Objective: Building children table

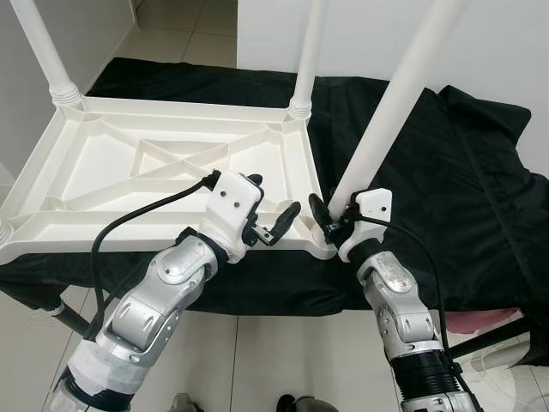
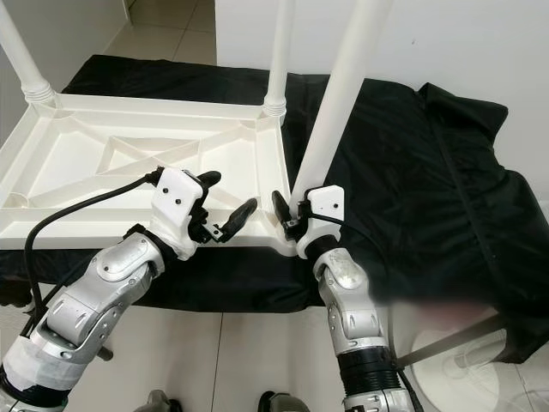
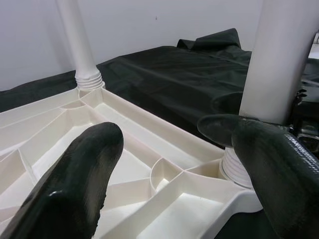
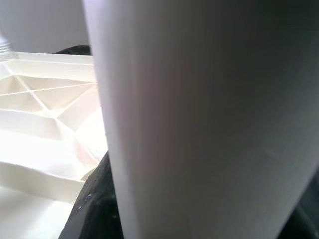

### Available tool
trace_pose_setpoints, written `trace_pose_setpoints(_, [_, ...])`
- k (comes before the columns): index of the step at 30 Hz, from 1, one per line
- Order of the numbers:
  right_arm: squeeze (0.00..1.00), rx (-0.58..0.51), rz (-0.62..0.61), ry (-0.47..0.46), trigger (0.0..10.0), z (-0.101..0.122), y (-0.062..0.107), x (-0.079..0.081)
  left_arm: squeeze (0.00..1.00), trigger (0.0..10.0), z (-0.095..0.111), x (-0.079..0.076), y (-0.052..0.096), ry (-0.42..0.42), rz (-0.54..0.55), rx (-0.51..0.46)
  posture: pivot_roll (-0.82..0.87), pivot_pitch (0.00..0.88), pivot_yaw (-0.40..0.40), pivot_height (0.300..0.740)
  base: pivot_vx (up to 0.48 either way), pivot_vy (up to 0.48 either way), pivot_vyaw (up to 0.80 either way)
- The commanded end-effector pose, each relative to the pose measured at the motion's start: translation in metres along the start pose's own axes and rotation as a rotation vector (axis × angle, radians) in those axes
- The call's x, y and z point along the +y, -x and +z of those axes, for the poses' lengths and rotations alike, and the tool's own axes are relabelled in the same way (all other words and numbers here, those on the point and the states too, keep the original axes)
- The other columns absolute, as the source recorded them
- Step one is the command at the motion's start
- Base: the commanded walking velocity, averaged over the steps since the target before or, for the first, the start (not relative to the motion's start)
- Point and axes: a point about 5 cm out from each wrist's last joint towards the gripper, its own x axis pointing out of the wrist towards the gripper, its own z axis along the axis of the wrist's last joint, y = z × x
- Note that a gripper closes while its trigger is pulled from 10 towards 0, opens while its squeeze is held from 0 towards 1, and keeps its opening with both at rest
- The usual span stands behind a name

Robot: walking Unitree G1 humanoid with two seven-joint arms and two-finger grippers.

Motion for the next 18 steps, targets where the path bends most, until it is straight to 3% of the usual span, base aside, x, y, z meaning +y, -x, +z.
trace_pose_setpoints(1, [0.00, 0.179, -0.124, -0.016, 10.0, -0.034, 0.010, -0.010, 0.00, 10.0, 0.000, -0.011, 0.002, 0.005, -0.123, 0.003, 0.05, 0.142, -0.072, 0.740, 0.000, 0.000, 0.00])
trace_pose_setpoints(4, [0.00, 0.179, -0.193, -0.012, 10.0, -0.033, 0.010, -0.011, 0.00, 10.0, 0.000, -0.012, 0.002, 0.005, -0.124, 0.003, 0.05, 0.141, -0.074, 0.740, 0.000, 0.000, 0.00])
trace_pose_setpoints(9, [0.00, 0.136, -0.297, -0.058, 10.0, -0.029, 0.010, 0.000, 0.00, 10.0, 0.000, -0.011, 0.002, 0.001, -0.121, 0.005, 0.05, 0.137, -0.084, 0.740, 0.000, 0.000, 0.00])
trace_pose_setpoints(12, [0.00, 0.127, -0.371, -0.108, 10.0, -0.030, 0.013, 0.014, 0.00, 10.0, 0.000, -0.011, 0.002, -0.001, -0.119, 0.003, 0.07, 0.130, -0.092, 0.740, 0.000, 0.000, 0.00])
trace_pose_setpoints(18, [0.00, 0.086, -0.313, -0.163, 10.0, -0.025, 0.009, 0.028, 0.00, 10.0, 0.001, -0.012, 0.003, -0.003, -0.117, 0.001, 0.07, 0.124, -0.099, 0.740, 0.000, 0.000, 0.00])
